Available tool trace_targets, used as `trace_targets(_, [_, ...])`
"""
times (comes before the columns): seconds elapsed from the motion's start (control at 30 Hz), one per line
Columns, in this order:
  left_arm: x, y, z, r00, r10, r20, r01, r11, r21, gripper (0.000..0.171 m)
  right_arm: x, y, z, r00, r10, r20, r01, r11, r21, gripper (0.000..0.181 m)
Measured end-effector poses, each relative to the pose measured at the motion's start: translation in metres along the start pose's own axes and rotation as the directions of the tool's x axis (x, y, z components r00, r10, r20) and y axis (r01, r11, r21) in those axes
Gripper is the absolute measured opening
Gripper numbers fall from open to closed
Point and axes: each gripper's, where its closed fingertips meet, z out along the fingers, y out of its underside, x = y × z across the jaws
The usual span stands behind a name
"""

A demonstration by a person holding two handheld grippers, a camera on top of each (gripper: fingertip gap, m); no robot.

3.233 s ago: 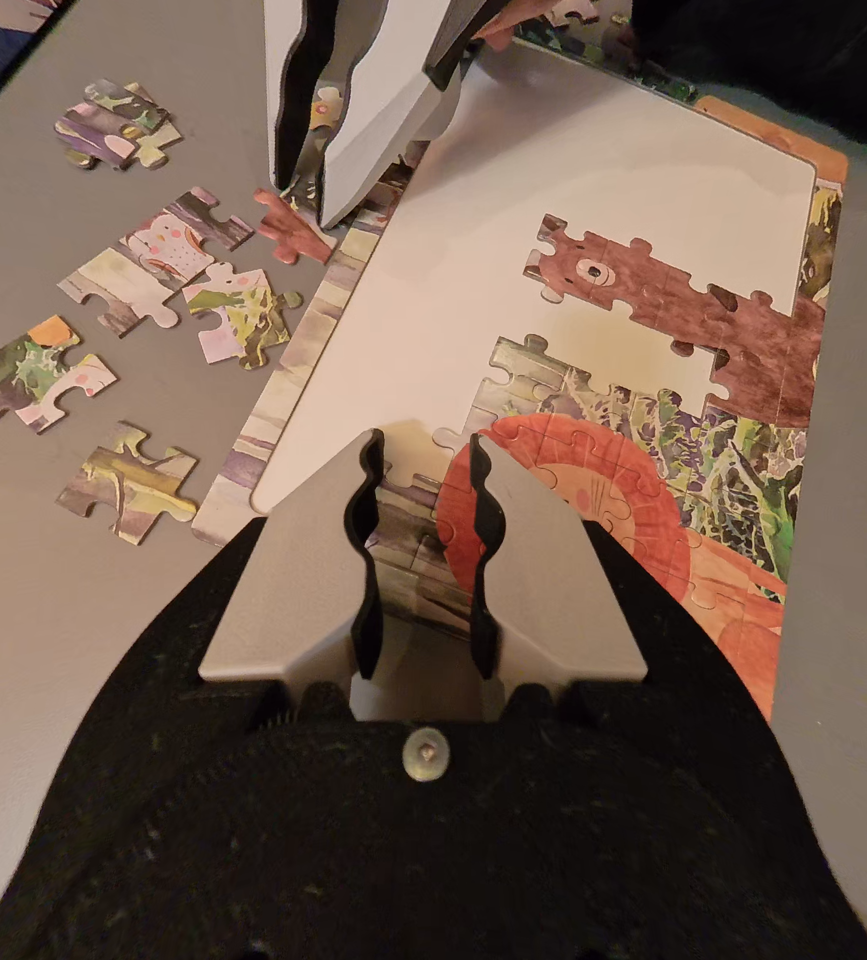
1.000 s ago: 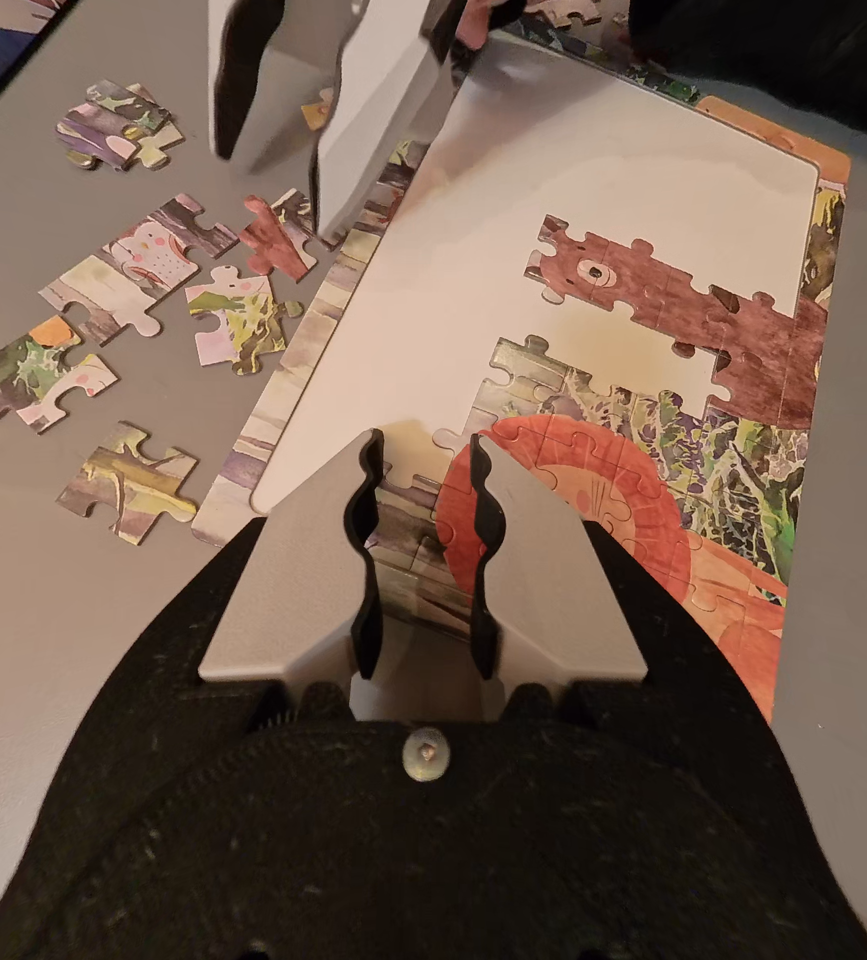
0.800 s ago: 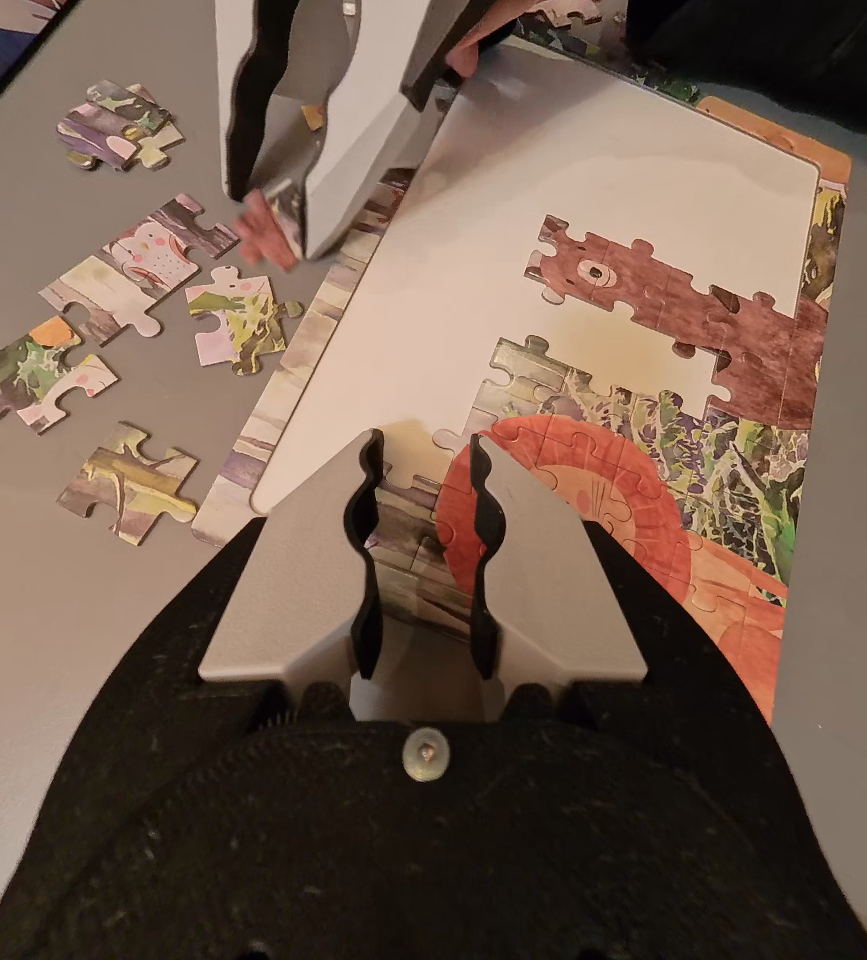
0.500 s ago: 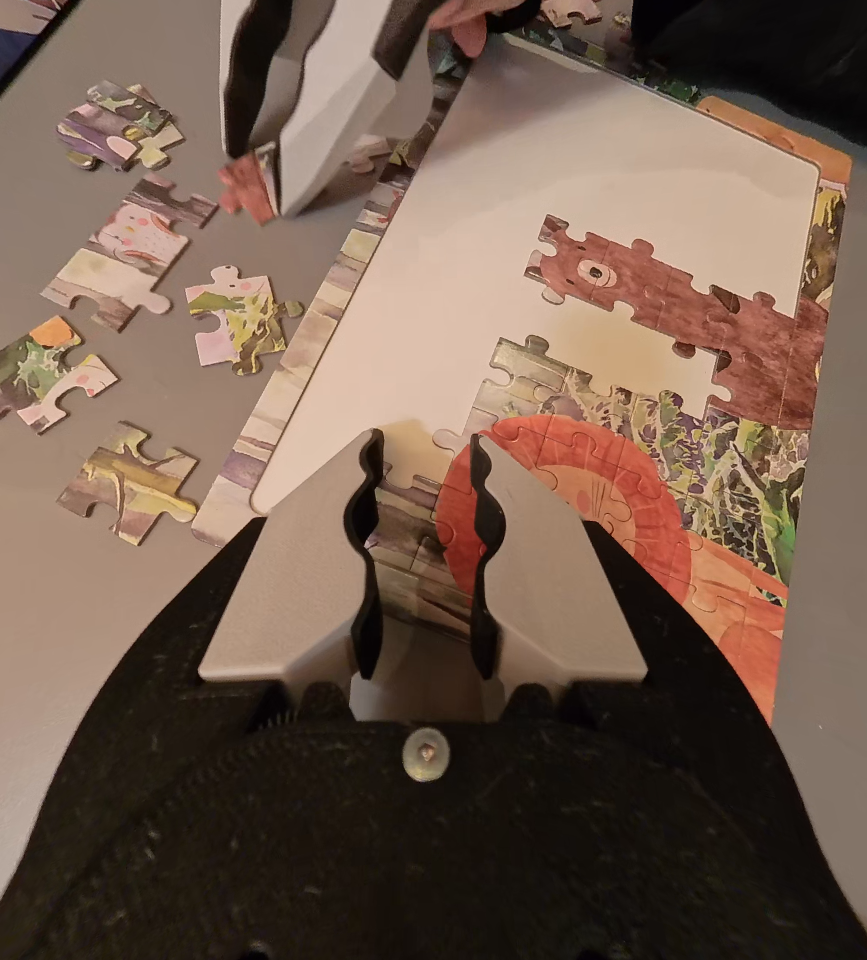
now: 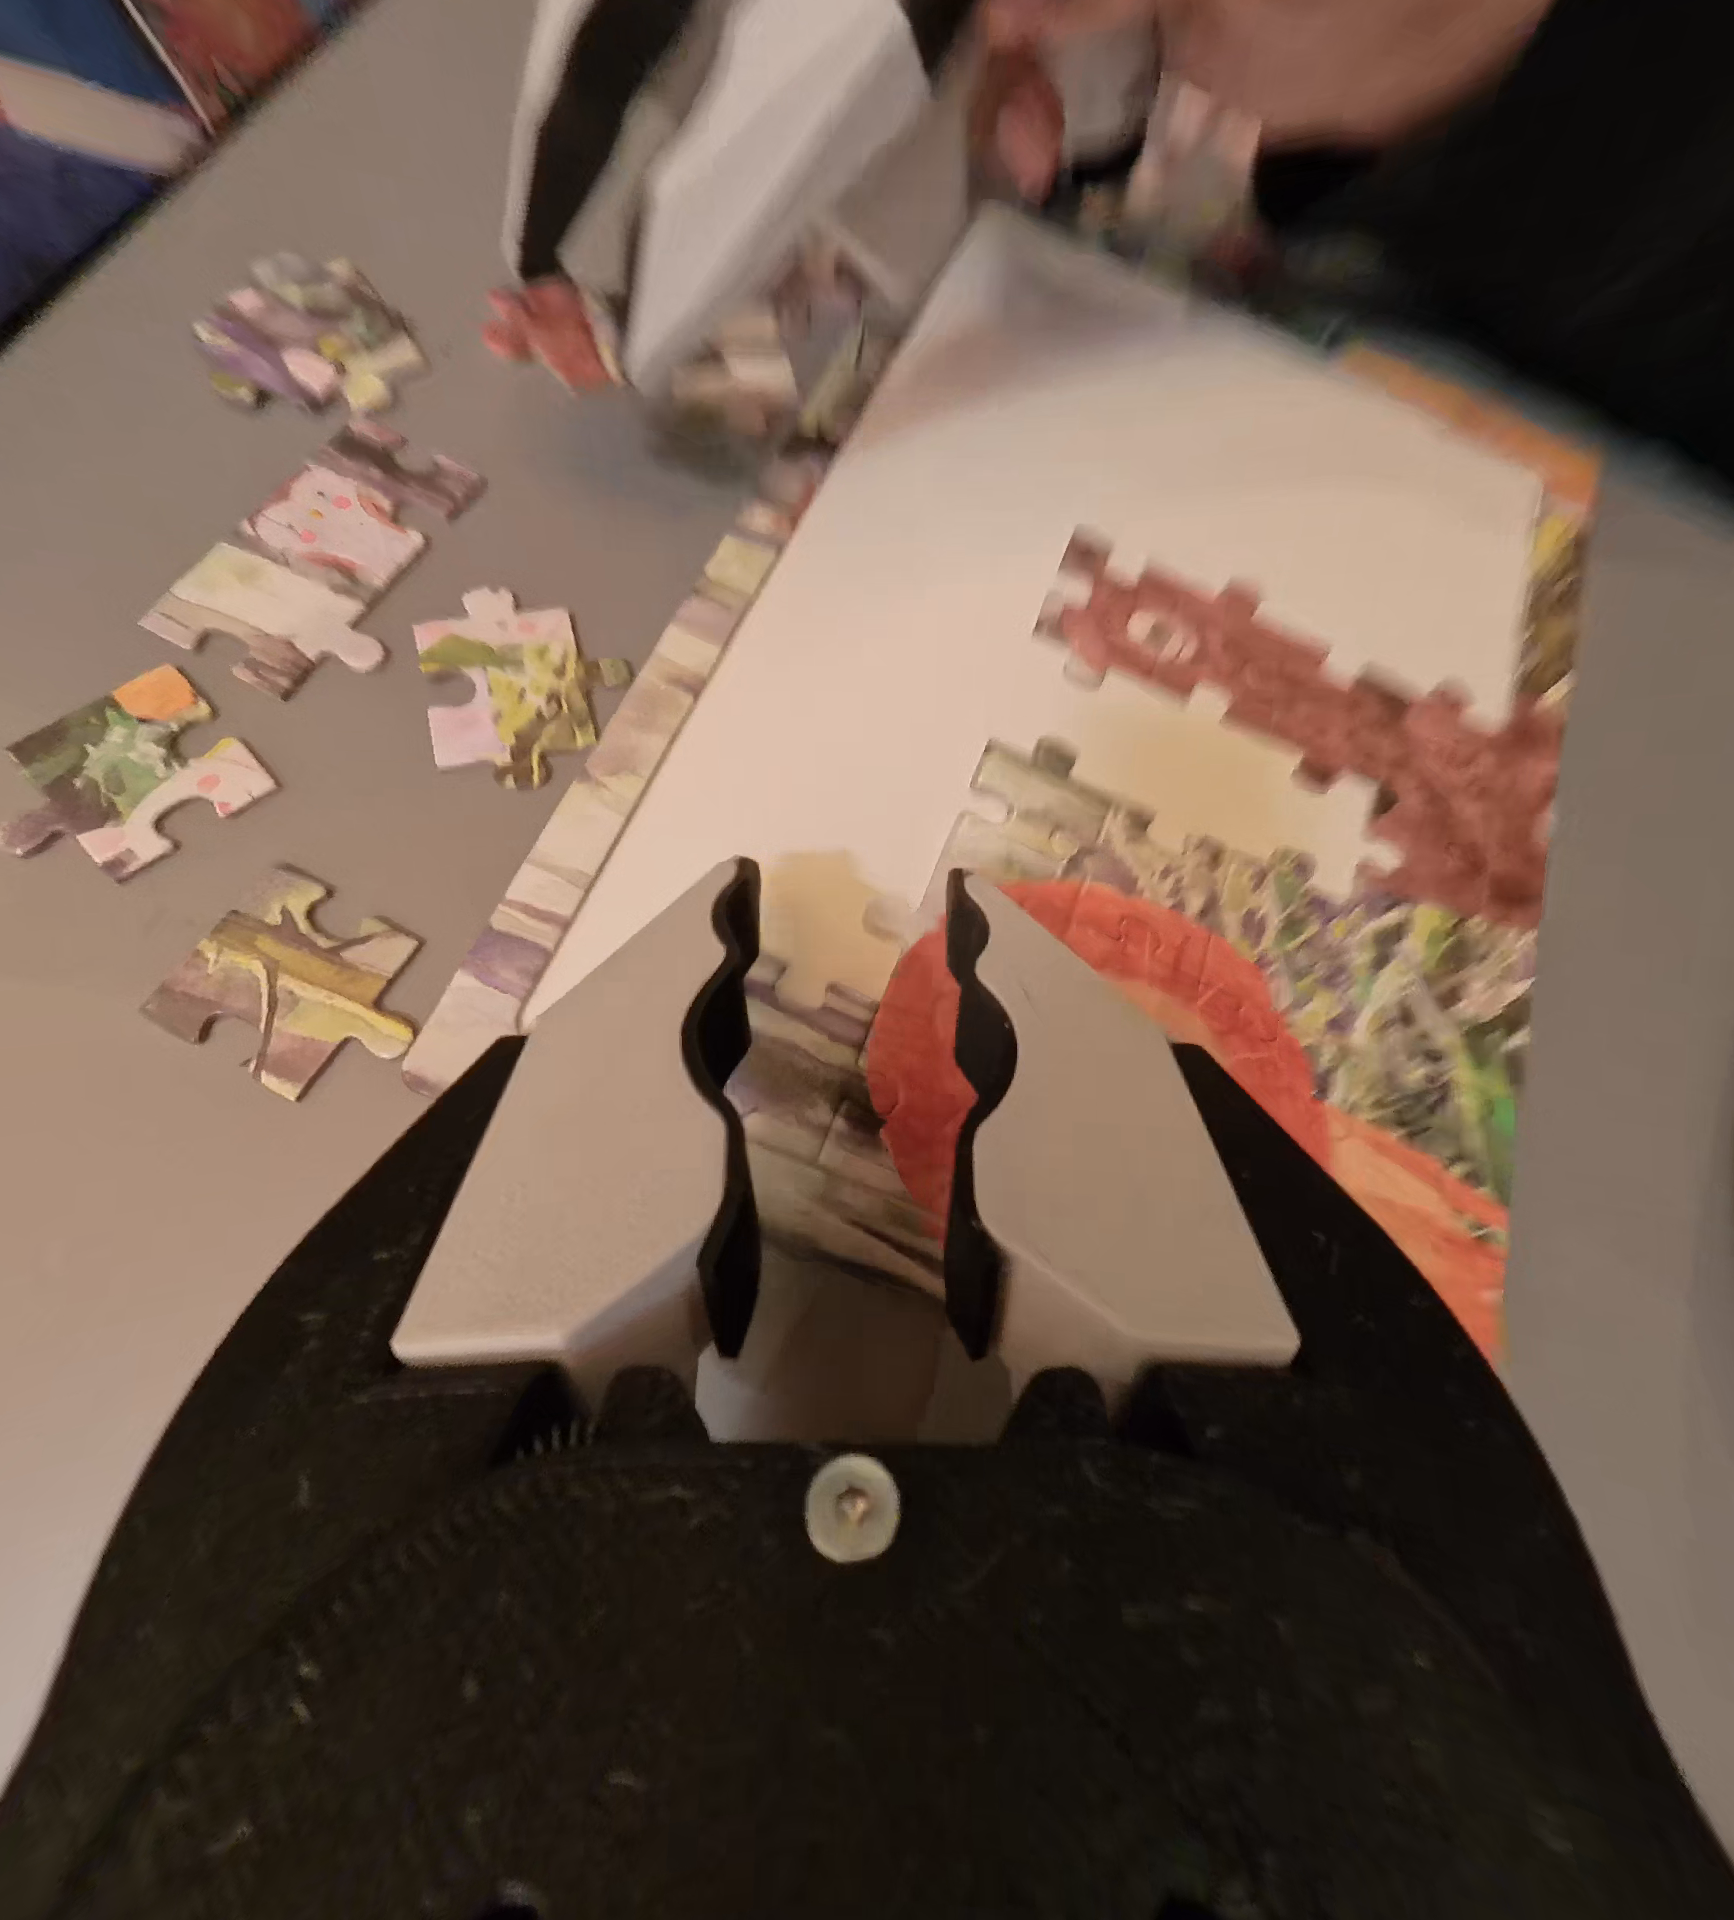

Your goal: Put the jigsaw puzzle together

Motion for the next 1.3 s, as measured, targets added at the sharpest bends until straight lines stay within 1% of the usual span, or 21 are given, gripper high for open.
trace_targets(0.07, [0.003, -0.016, -0.009, 0.997, -0.061, -0.054, 0.066, 0.993, 0.098, 0.036, -0.018, -0.011, -0.003, 0.999, -0.039, 0.036, 0.037, 0.998, 0.046, 0.028])
trace_targets(0.13, [0.005, -0.034, -0.021, 0.981, -0.14, -0.137, 0.167, 0.963, 0.211, 0.039, -0.035, -0.02, -0.004, 0.994, -0.094, 0.052, 0.09, 0.993, 0.077, 0.028])
trace_targets(0.2, [0.006, -0.05, -0.036, 0.939, -0.226, -0.258, 0.301, 0.904, 0.304, 0.042, -0.051, -0.03, -0.006, 0.986, -0.155, 0.054, 0.149, 0.983, 0.109, 0.029])
trace_targets(0.23, [0.006, -0.056, -0.043, 0.906, -0.265, -0.33, 0.374, 0.865, 0.333, 0.044, -0.06, -0.034, -0.006, 0.981, -0.184, 0.054, 0.176, 0.976, 0.126, 0.029])
trace_targets(0.3, [0.008, -0.065, -0.055, 0.818, -0.317, -0.48, 0.509, 0.787, 0.348, 0.048, -0.075, -0.042, -0.007, 0.971, -0.236, 0.048, 0.226, 0.962, 0.156, 0.029])
trace_targets(0.37, [0.006, -0.068, -0.059, 0.744, -0.361, -0.562, 0.604, 0.724, 0.333, 0.047, -0.087, -0.048, -0.007, 0.958, -0.285, 0.025, 0.276, 0.944, 0.181, 0.029])
trace_targets(0.47, [0.009, -0.07, -0.062, 0.668, -0.383, -0.638, 0.672, 0.679, 0.296, 0.044, -0.096, -0.051, -0.007, 0.931, -0.361, -0.054, 0.364, 0.914, 0.176, 0.028])
trace_targets(0.53, [0.012, -0.071, -0.063, 0.635, -0.383, -0.672, 0.694, 0.664, 0.277, 0.036, -0.101, -0.051, -0.006, 0.91, -0.403, -0.092, 0.413, 0.896, 0.163, 0.028])
trace_targets(0.6, [0.015, -0.072, -0.063, 0.617, -0.378, -0.69, 0.702, 0.661, 0.265, 0.026, -0.106, -0.051, -0.004, 0.896, -0.43, -0.114, 0.443, 0.884, 0.151, 0.029])
trace_targets(0.67, [0.015, -0.07, -0.061, 0.625, -0.387, -0.678, 0.697, 0.668, 0.261, 0.013, -0.109, -0.049, -0.003, 0.885, -0.447, -0.132, 0.463, 0.875, 0.138, 0.027])
trace_targets(0.7, [0.014, -0.069, -0.06, 0.632, -0.391, -0.669, 0.694, 0.67, 0.263, 0.01, -0.109, -0.048, -0.003, 0.88, -0.454, -0.139, 0.471, 0.872, 0.132, 0.023])
trace_targets(0.77, [0.012, -0.069, -0.062, 0.639, -0.389, -0.664, 0.693, 0.666, 0.277, 0.003, -0.11, -0.046, -0.003, 0.877, -0.457, -0.145, 0.475, 0.87, 0.132, 0.023])
trace_targets(0.83, [0.008, -0.068, -0.063, 0.646, -0.397, -0.652, 0.694, 0.662, 0.284, 0.001, -0.11, -0.044, -0.005, 0.882, -0.451, -0.138, 0.468, 0.874, 0.134, 0.024])
trace_targets(0.93, [0.007, -0.067, -0.062, 0.66, -0.398, -0.637, 0.683, 0.671, 0.29, 0.0, -0.108, -0.049, -0.013, 0.903, -0.411, -0.127, 0.429, 0.884, 0.188, 0.026])
trace_targets(1.03, [0.009, -0.064, -0.059, 0.686, -0.392, -0.613, 0.653, 0.703, 0.281, 0.0, -0.097, -0.051, -0.022, 0.932, -0.346, -0.109, 0.362, 0.904, 0.229, 0.027])
trace_targets(1.1, [0.012, -0.061, -0.055, 0.706, -0.386, -0.594, 0.626, 0.733, 0.267, 0.0, -0.093, -0.045, -0.022, 0.955, -0.295, -0.044, 0.297, 0.927, 0.23, 0.026])
trace_targets(1.17, [0.017, -0.059, -0.053, 0.719, -0.372, -0.587, 0.599, 0.761, 0.25, 0.0, -0.095, -0.037, -0.018, 0.977, -0.206, 0.062, 0.188, 0.956, 0.225, 0.025])
trace_targets(1.23, [0.022, -0.057, -0.05, 0.726, -0.364, -0.584, 0.579, 0.781, 0.233, 0.0, -0.098, -0.033, -0.015, 0.981, -0.11, 0.159, 0.074, 0.973, 0.217, 0.025])
trace_targets(1.27, [0.023, -0.056, -0.048, 0.73, -0.361, -0.58, 0.57, 0.79, 0.226, 0.0, -0.101, -0.03, -0.013, 0.975, -0.078, 0.207, 0.034, 0.978, 0.207, 0.023])
trace_targets(1.3, [0.024, -0.055, -0.047, 0.734, -0.358, -0.577, 0.563, 0.796, 0.223, 0.0, -0.106, -0.027, -0.013, 0.965, -0.061, 0.254, 0.011, 0.981, 0.193, 0.014])
